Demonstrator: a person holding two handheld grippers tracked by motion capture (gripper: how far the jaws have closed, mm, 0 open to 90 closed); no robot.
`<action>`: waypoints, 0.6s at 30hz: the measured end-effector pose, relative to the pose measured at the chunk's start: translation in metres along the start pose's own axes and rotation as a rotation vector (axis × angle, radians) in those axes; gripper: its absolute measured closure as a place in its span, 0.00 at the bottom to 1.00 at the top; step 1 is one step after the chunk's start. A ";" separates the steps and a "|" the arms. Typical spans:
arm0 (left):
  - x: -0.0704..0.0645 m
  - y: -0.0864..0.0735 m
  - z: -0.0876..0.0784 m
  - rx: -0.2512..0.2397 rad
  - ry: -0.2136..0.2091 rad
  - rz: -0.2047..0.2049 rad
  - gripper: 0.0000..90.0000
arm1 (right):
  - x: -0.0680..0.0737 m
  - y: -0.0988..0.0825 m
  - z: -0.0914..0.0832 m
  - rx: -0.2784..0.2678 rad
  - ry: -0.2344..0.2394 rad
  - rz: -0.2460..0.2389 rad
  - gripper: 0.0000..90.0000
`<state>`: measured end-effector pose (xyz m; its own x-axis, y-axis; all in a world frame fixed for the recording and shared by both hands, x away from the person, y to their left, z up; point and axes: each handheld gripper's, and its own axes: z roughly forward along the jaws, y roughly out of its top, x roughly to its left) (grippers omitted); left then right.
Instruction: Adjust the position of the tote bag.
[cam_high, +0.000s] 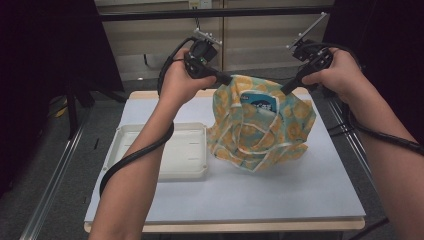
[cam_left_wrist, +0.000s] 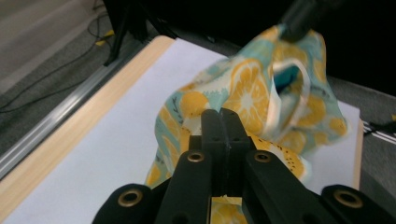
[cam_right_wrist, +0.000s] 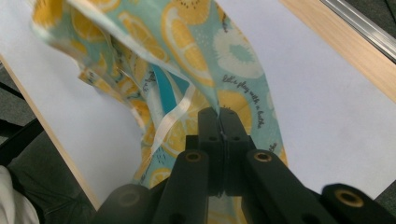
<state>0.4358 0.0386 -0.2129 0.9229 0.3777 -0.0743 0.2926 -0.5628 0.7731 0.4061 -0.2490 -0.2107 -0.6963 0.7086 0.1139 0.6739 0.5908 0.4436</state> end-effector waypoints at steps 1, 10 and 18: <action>0.000 0.002 0.003 0.004 -0.004 0.002 1.00 | 0.000 0.000 0.001 0.007 0.000 -0.001 1.00; 0.001 0.003 0.038 0.059 -0.005 0.002 1.00 | 0.003 -0.001 0.009 0.035 0.006 -0.015 0.98; 0.006 -0.008 0.050 0.105 -0.020 -0.024 1.00 | 0.008 0.000 0.003 0.039 -0.022 -0.036 0.85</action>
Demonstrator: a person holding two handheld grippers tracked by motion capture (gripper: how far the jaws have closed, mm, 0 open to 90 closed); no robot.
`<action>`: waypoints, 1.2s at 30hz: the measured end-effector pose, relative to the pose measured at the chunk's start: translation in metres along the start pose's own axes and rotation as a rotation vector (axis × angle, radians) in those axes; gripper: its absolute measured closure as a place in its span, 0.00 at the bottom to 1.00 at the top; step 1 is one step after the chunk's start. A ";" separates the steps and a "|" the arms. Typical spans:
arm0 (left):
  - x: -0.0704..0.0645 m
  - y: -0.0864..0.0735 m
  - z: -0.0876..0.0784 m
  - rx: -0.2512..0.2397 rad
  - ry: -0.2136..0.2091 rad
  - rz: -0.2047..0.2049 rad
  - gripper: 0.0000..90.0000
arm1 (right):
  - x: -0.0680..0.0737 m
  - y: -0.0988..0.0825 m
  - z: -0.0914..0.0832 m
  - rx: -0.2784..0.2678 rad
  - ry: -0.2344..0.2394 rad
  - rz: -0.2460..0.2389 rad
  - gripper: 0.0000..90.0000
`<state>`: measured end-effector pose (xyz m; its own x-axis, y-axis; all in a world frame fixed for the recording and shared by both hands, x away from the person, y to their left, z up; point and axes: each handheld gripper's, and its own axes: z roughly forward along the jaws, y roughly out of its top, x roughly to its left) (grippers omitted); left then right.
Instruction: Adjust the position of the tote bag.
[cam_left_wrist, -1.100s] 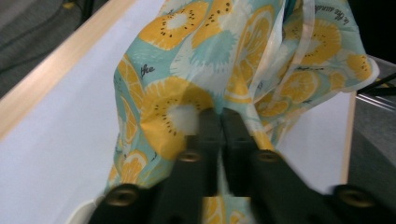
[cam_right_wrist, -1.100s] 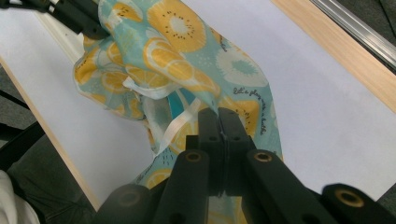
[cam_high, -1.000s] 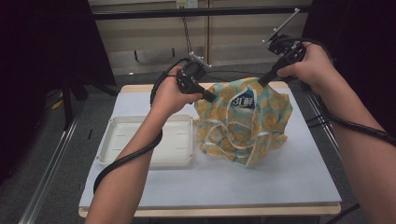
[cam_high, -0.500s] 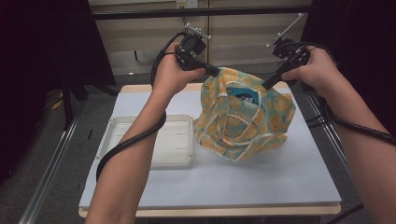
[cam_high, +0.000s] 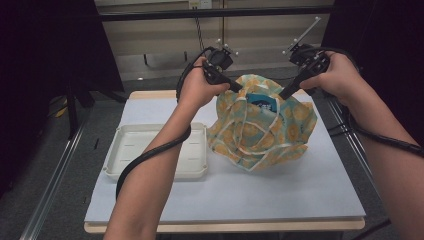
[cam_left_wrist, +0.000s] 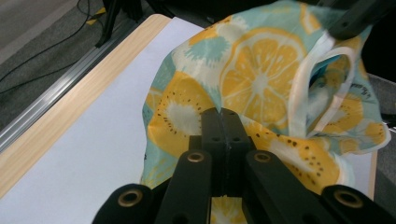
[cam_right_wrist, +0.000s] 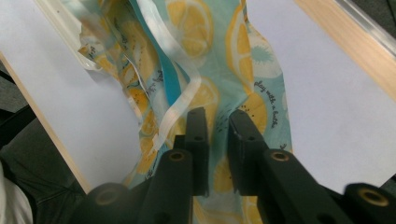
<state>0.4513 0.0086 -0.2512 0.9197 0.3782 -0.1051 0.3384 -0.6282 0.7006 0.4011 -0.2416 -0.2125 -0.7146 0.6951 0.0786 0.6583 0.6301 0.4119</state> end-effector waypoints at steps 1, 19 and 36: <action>0.001 -0.001 0.000 0.005 0.000 0.003 1.00 | 0.001 0.001 -0.002 -0.006 -0.005 0.001 0.82; 0.001 -0.009 0.004 -0.002 -0.009 -0.029 1.00 | 0.022 -0.004 0.009 0.048 -0.008 -0.095 0.82; 0.005 -0.016 0.003 0.000 -0.025 -0.041 1.00 | 0.013 0.010 -0.027 -0.053 -0.037 -0.018 1.00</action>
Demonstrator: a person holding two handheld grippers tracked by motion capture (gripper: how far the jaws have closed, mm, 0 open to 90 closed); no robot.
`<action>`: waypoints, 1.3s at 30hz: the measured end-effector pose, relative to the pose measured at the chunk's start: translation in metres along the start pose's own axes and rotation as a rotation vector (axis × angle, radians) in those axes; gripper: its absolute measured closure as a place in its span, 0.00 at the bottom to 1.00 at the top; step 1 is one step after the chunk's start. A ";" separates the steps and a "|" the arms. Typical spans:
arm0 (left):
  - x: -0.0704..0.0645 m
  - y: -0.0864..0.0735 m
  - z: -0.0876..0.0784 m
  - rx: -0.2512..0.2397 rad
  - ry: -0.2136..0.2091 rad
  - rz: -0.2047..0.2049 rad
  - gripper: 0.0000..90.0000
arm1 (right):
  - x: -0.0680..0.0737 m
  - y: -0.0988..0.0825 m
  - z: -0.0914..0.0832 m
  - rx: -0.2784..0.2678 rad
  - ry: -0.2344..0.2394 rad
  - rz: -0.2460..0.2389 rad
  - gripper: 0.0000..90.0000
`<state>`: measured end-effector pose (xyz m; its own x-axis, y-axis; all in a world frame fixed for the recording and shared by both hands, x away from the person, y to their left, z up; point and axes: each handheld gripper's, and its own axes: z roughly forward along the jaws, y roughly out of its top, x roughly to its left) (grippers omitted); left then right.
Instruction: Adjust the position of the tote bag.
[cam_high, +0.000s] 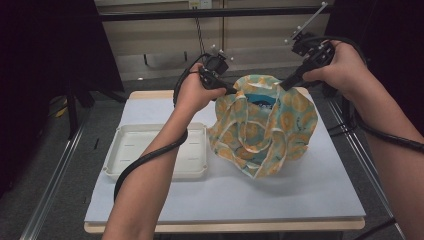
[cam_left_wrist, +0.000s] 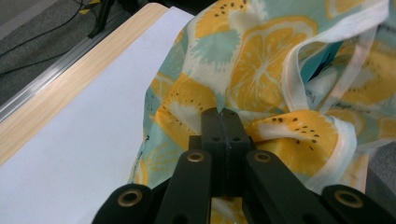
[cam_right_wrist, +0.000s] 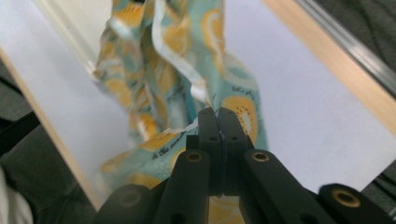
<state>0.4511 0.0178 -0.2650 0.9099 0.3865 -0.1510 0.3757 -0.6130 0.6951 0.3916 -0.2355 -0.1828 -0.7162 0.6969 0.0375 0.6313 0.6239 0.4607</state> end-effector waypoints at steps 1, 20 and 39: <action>0.001 -0.001 -0.001 0.007 0.000 -0.003 1.00 | -0.002 0.001 -0.001 -0.011 -0.005 0.006 1.00; 0.022 -0.033 0.002 0.028 -0.002 -0.056 0.92 | -0.018 -0.011 0.061 0.045 0.026 0.078 1.00; 0.001 -0.017 -0.050 0.014 0.001 0.049 0.57 | -0.018 -0.022 0.062 0.077 0.028 0.071 1.00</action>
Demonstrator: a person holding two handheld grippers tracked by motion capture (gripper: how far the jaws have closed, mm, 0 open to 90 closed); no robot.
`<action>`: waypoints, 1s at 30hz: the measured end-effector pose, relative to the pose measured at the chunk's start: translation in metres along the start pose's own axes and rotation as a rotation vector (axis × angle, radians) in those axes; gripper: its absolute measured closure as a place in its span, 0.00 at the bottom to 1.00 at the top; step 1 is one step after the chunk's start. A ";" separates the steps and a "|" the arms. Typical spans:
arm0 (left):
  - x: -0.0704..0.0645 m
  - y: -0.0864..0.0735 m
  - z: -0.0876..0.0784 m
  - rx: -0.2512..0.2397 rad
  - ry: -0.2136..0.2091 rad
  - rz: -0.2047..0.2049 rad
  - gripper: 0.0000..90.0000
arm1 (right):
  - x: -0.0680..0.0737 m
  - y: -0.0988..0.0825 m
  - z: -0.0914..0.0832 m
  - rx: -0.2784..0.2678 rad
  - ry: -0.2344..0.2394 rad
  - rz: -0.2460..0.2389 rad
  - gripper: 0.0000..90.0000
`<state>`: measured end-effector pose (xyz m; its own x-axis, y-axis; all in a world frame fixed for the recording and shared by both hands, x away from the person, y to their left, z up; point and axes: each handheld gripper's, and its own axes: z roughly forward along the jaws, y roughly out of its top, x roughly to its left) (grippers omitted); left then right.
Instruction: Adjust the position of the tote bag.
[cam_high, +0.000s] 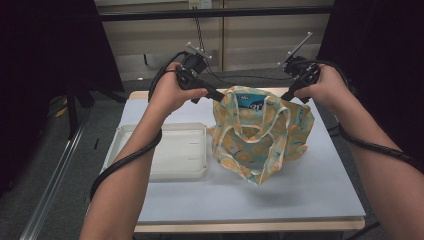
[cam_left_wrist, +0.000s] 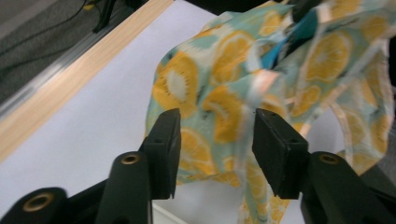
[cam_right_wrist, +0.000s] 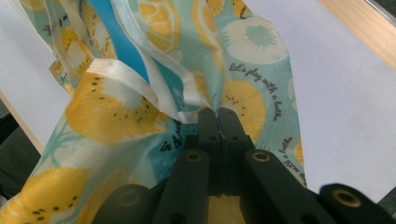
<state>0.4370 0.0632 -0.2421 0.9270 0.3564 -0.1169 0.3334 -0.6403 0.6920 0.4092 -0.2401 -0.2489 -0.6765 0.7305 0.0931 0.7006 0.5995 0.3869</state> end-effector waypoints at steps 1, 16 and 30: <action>-0.003 0.002 -0.001 0.004 -0.005 0.013 0.56 | 0.000 0.000 -0.001 0.000 0.000 0.003 1.00; -0.017 0.016 0.020 0.062 -0.007 0.093 0.86 | 0.002 0.000 -0.001 0.008 -0.004 -0.001 0.99; -0.016 0.041 -0.008 -0.045 0.047 0.054 0.98 | 0.003 0.001 0.000 0.013 -0.002 -0.006 0.99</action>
<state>0.4346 0.0367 -0.2068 0.9338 0.3548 -0.0457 0.2744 -0.6286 0.7277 0.4080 -0.2377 -0.2487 -0.6803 0.7275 0.0890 0.6994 0.6082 0.3755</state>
